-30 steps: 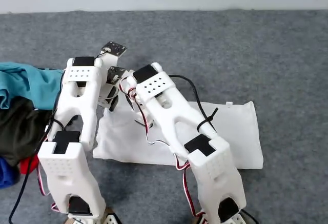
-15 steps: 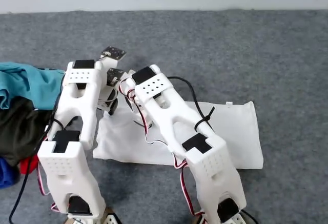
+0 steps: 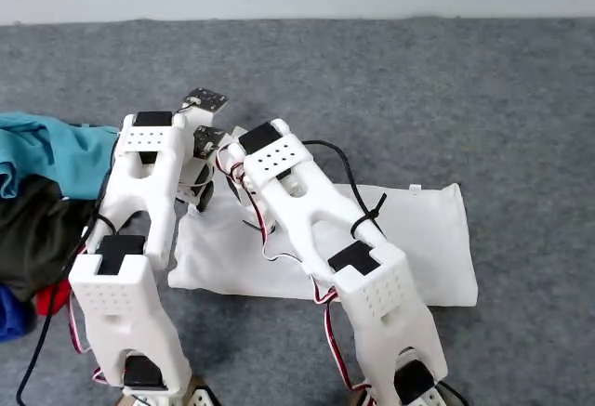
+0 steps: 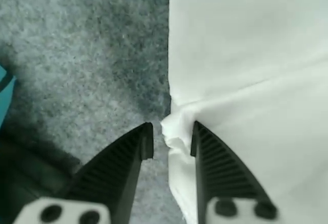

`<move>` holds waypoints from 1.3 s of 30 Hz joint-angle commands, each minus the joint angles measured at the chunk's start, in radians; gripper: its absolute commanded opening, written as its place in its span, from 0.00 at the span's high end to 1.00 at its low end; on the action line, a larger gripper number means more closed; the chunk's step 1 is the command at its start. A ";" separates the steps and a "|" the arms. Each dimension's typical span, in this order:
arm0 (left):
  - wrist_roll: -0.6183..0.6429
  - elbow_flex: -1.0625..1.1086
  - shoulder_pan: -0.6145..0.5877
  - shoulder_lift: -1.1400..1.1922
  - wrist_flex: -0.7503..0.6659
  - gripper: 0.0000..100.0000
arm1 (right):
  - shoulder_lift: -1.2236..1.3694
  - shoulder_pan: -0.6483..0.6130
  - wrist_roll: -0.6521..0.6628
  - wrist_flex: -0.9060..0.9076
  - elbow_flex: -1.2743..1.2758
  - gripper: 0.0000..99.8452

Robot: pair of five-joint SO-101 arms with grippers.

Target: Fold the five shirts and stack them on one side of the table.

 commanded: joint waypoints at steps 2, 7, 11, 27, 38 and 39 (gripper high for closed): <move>0.000 -0.007 0.035 -0.051 -0.002 0.88 | 0.073 -0.030 0.005 -0.028 0.009 0.96; 0.000 -0.007 0.035 -0.051 -0.002 0.88 | 0.073 -0.030 0.006 -0.024 0.009 0.96; 0.000 -0.007 0.035 -0.051 -0.002 0.88 | 0.038 -0.028 0.006 -0.018 0.009 0.96; 0.000 -0.005 0.035 -0.051 -0.002 0.88 | -0.217 -0.028 0.040 0.199 0.015 0.96; 0.000 -0.005 0.035 -0.051 0.000 0.88 | -0.183 -0.028 0.012 0.200 0.015 0.94; 0.000 -0.005 0.035 -0.051 0.000 0.88 | -0.162 -0.027 -0.008 0.173 0.015 0.92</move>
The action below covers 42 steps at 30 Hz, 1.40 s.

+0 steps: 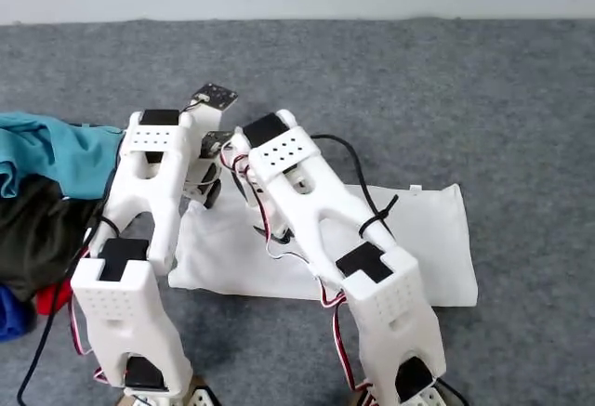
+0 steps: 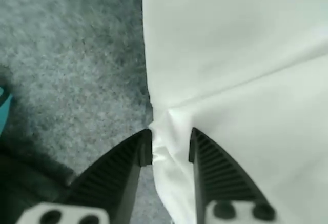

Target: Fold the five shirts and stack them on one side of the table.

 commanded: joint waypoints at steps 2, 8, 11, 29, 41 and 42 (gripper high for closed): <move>0.003 -0.005 0.025 -0.044 -0.009 0.88 | 0.048 -0.024 -0.060 -0.094 -0.011 0.87; 0.003 -0.010 -0.002 -0.046 -0.009 0.87 | 0.110 -0.022 -0.066 -0.134 -0.040 0.82; 0.003 -0.012 -0.048 -0.051 -0.011 0.87 | 0.093 -0.022 -0.066 -0.122 -0.061 0.82; -0.002 -0.012 -0.178 -0.055 -0.008 0.87 | 0.200 0.045 -0.060 -0.225 -0.068 0.88; -0.002 -0.012 -0.176 -0.055 -0.006 0.87 | 0.093 0.064 -0.017 -0.099 -0.068 0.91; -0.002 -0.012 -0.175 -0.054 -0.006 0.87 | 0.062 0.062 -0.017 -0.093 -0.068 0.89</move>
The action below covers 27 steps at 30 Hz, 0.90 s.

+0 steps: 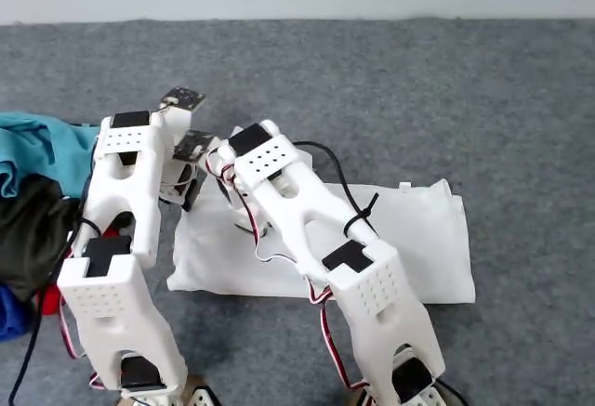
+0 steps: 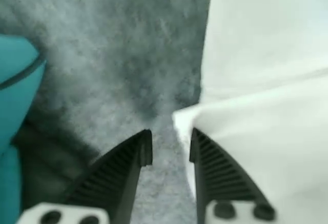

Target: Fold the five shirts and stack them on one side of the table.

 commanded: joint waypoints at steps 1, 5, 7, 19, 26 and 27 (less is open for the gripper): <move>0.003 -0.015 -0.017 -0.054 -0.006 0.87 | -0.107 0.051 0.006 0.051 -0.009 0.88; 0.003 -0.015 -0.015 -0.051 -0.006 0.87 | -0.225 0.053 0.011 0.059 -0.009 0.84; 0.003 -0.015 -0.015 -0.051 -0.006 0.87 | -0.252 0.053 0.011 0.059 -0.005 0.84; 0.003 -0.015 -0.015 -0.049 -0.008 0.87 | -0.147 0.053 -0.026 0.002 -0.008 0.84; 0.003 -0.015 -0.046 -0.055 -0.011 0.87 | -0.091 0.001 -0.034 0.024 -0.005 0.84; 0.003 -0.015 -0.051 -0.057 -0.011 0.87 | -0.085 -0.005 -0.034 0.022 -0.005 0.84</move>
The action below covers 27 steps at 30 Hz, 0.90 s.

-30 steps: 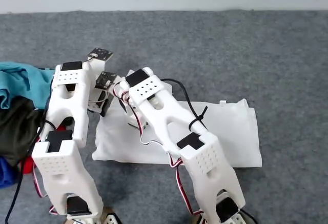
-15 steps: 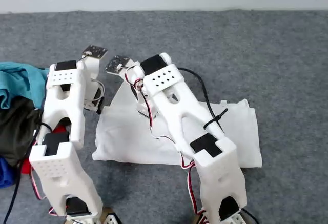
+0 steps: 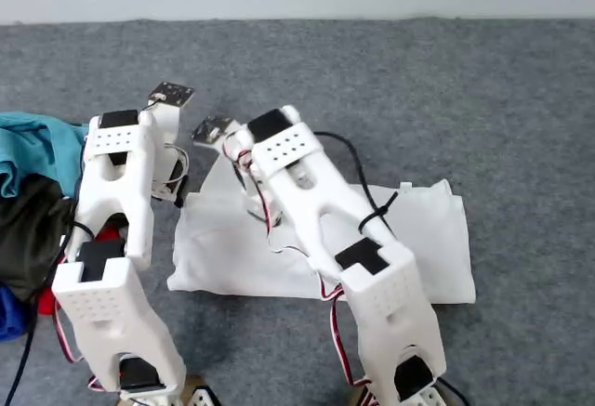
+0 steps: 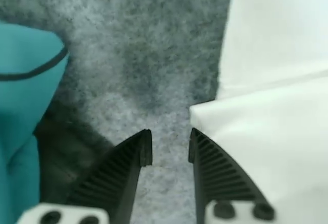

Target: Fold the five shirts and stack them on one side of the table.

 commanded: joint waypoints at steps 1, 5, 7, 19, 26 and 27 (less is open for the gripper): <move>0.005 -0.012 -0.025 -0.054 -0.011 0.87 | 0.005 -0.019 -0.012 0.004 -0.014 0.84; 0.006 -0.012 -0.025 -0.054 -0.011 0.87 | 0.033 -0.053 -0.015 0.001 -0.014 0.84; 0.006 -0.012 -0.023 -0.054 -0.011 0.87 | 0.041 -0.071 -0.015 0.001 -0.015 0.84; 0.006 -0.012 -0.021 -0.046 -0.011 0.87 | 0.048 -0.097 -0.017 -0.079 -0.012 0.84; 0.006 -0.012 -0.021 -0.046 -0.011 0.87 | 0.076 -0.096 -0.017 -0.125 -0.012 0.95; 0.006 -0.012 -0.021 -0.046 -0.011 0.87 | 0.090 -0.094 -0.017 -0.124 -0.012 0.95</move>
